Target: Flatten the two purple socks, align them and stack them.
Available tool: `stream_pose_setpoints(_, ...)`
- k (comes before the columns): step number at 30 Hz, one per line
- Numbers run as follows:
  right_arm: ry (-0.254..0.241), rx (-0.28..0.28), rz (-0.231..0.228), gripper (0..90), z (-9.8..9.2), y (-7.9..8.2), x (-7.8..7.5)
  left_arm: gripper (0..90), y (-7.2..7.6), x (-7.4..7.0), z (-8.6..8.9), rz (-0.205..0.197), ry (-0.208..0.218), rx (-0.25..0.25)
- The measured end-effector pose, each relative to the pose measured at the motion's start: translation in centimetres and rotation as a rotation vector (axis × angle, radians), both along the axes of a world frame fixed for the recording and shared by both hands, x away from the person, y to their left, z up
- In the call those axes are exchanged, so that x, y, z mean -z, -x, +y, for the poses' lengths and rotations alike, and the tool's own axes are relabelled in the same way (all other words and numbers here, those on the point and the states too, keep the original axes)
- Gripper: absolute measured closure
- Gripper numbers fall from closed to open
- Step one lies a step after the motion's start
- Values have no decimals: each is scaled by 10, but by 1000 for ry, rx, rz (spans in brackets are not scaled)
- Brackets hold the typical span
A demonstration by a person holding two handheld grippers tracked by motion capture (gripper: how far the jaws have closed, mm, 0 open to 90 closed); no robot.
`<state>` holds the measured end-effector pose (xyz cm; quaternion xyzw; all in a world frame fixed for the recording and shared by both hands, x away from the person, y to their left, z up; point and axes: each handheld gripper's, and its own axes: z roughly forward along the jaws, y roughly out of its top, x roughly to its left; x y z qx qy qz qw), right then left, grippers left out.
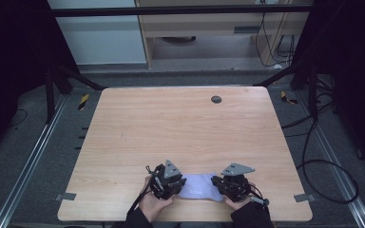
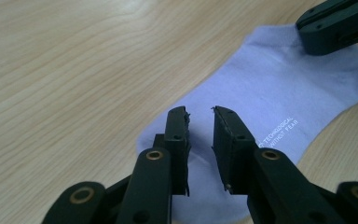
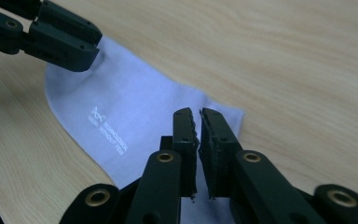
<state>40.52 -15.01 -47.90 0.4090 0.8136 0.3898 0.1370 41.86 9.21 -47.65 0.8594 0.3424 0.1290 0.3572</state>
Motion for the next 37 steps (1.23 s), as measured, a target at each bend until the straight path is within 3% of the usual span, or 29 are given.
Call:
stream_pose_setpoints(5,39,-13,53,887,2,-4,12,765,0,12,-2,13,-18,7)
stream_pose_setpoints(11,62,-9,72,881,0,-5,15,754,1,12,-1,2,-12,5)
stream_pose_setpoints(13,46,-13,71,868,0,-5,13,734,1,8,2,-7,0,1)
stream_pose_setpoints(17,-10,-2,15,802,-6,-5,3,675,-3,-5,15,-34,48,-16)
stream_pose_setpoints(22,-55,114,-60,547,-21,-12,-2,581,-12,-18,39,-61,94,-70)
stream_pose_setpoints(25,-44,182,-93,433,-33,-19,0,508,-20,-19,54,-75,96,-113)
stream_pose_setpoints(29,-32,263,-96,319,-50,-27,3,429,-29,-17,72,-84,104,-145)
stream_pose_setpoints(37,-26,373,-83,202,-85,-34,10,332,-39,-11,115,-91,102,-216)
